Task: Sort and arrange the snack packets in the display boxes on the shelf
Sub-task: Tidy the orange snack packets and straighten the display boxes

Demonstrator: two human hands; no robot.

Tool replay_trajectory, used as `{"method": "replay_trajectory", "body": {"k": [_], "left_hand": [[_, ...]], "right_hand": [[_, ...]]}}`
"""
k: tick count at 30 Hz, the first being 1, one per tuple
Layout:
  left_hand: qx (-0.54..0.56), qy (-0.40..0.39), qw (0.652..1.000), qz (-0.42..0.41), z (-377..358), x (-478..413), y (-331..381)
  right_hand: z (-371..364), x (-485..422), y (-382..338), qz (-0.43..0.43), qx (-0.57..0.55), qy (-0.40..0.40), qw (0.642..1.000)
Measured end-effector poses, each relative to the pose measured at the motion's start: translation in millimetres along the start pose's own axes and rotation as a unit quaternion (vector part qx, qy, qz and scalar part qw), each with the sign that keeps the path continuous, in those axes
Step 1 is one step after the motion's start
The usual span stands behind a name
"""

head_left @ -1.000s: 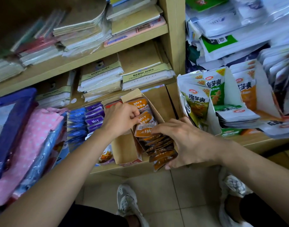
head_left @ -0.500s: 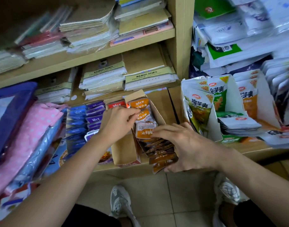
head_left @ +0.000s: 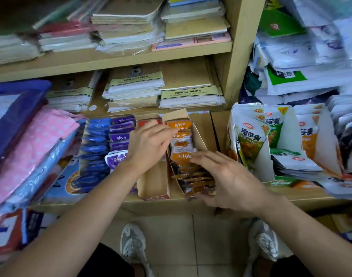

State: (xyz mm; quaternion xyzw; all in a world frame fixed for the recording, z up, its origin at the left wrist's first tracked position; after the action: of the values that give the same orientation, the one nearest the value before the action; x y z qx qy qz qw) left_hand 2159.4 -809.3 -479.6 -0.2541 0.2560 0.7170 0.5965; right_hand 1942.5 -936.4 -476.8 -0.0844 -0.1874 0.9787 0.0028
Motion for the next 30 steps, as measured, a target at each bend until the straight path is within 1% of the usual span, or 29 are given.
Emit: {"method": "replay_trajectory", "body": {"k": [3,6,8,10,12,13,15,16,18,20,22,24,27,30], "left_hand": [[0.087,-0.010,0.993,0.075,1,-2,0],[0.135,-0.040,0.982,0.125,6,-12,2],[0.199,-0.068,0.963,0.167,9,-14,-4],[0.272,-0.113,0.934,0.200,15,-12,-13],[0.316,-0.174,0.914,0.187,22,-9,-16],[0.315,-0.209,0.910,0.170,25,-7,-15],[0.263,-0.259,0.921,0.126,27,-3,-12],[0.231,-0.264,0.929,0.113,26,-3,-10],[0.196,-0.232,0.946,0.115,23,-3,-7],[0.180,-0.168,0.960,0.131,22,-6,-3],[0.179,-0.104,0.967,0.146,22,-9,-1],[0.178,-0.066,0.968,0.162,21,-10,-1],[0.174,-0.036,0.966,0.187,17,-10,-4],[0.141,-0.012,0.977,0.158,12,-9,-3]], "right_hand": [[-2,-6,1,-0.005,0.022,0.009,1.000],[-4,-12,6,-0.014,0.001,0.009,1.000],[-4,-14,8,-0.022,-0.017,0.023,0.999],[-3,-16,8,-0.029,-0.018,0.028,0.999],[-2,-17,6,-0.030,-0.007,0.034,0.999],[-2,-18,6,-0.032,-0.004,0.033,0.999],[-2,-22,5,-0.036,-0.003,0.023,0.999],[-2,-24,5,-0.038,0.000,0.019,0.999],[-1,-29,5,-0.044,0.032,0.020,0.998],[0,-34,6,-0.052,0.089,0.039,0.994],[-1,-37,7,-0.064,0.109,0.051,0.991],[-1,-37,8,-0.087,0.088,0.050,0.991],[1,-33,7,-0.117,0.042,0.052,0.991],[-1,-26,1,-0.161,-0.039,0.082,0.983]]}}
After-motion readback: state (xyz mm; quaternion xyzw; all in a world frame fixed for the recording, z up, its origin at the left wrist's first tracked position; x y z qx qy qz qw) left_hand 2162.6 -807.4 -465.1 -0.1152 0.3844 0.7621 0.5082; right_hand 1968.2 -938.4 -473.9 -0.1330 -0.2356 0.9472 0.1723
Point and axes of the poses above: each hand's wrist, its own x-axis away from the middle knuckle, its own z-axis out of the back of the hand, y = z × x, the point moved 1 cm from there along -x, towards the middle knuckle, and after that the axes turned 5 degrees about x, right-handed, at the moved point
